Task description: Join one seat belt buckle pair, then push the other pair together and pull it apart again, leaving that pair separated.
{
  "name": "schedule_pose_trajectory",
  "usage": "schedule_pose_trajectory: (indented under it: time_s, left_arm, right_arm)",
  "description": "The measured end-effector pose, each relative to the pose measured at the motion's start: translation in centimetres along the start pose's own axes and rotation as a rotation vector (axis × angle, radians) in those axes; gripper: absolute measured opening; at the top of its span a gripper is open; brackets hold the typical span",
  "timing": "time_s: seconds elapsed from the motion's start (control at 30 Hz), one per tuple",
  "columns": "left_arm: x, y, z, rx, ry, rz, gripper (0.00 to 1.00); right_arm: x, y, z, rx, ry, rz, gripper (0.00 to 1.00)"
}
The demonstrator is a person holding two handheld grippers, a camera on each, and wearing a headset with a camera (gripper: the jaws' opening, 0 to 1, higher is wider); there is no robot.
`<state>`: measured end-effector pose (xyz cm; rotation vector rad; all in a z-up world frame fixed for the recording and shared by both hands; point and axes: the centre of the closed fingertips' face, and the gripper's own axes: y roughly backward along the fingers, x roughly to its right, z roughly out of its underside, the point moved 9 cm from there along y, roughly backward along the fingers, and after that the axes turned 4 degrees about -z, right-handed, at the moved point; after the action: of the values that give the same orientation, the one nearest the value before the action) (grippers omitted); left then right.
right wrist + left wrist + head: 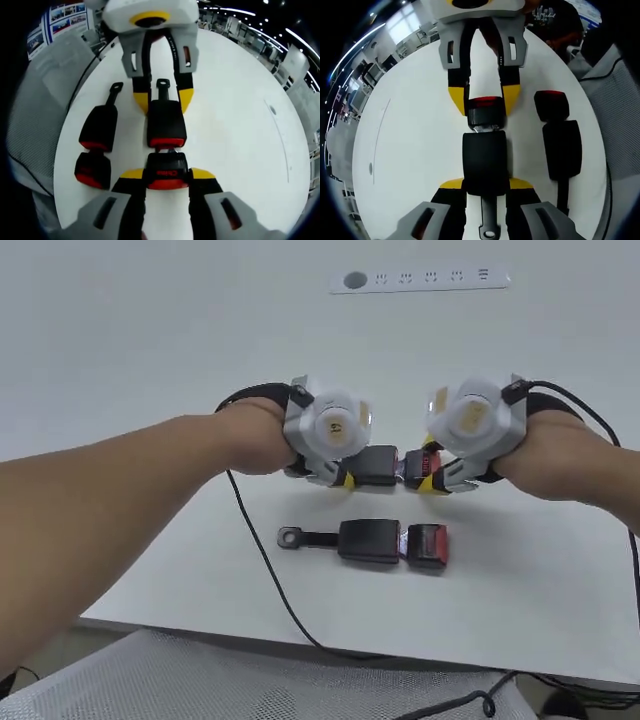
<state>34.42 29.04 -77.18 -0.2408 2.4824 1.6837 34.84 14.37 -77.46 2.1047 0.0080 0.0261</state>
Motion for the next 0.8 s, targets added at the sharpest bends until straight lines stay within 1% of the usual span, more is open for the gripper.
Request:
schedule_pose_trajectory:
  time_s: [0.1,0.2,0.27,0.3,0.43,0.5,0.67,0.7,0.8]
  left_arm:
    - [0.1,0.1,0.0,0.004,0.002,-0.001,0.30]
    - [0.2,0.2,0.1,0.010,0.009,-0.005,0.30]
    - [0.2,0.2,0.2,0.019,0.014,-0.011,0.30]
    - [0.3,0.3,0.2,0.022,0.016,-0.011,0.30]
    - [0.2,0.2,0.2,0.021,0.014,-0.006,0.30]
    - [0.2,0.2,0.2,0.018,0.015,-0.004,0.30]
    - [0.2,0.2,0.2,0.021,0.013,-0.007,0.31]
    - [0.2,0.1,0.2,0.024,0.005,-0.007,0.31]
    - [0.2,0.1,0.2,0.018,0.008,-0.007,0.31]
  right_arm:
    - [0.0,0.1,0.2,-0.004,-0.001,0.002,0.32]
    - [0.0,0.5,1.0,-0.011,-0.006,0.001,0.32]
    - [0.1,0.8,1.4,-0.005,-0.012,0.001,0.32]
    - [0.1,0.8,1.5,0.015,-0.016,-0.004,0.32]
    - [0.0,0.7,1.2,0.001,0.000,0.002,0.32]
    - [0.0,0.8,1.4,-0.002,0.001,0.004,0.33]
    - [0.0,1.4,2.4,-0.012,-0.010,0.005,0.33]
    - [0.0,1.6,2.8,-0.017,-0.015,0.008,0.33]
    - [-0.1,2.2,3.9,-0.019,-0.028,0.017,0.33]
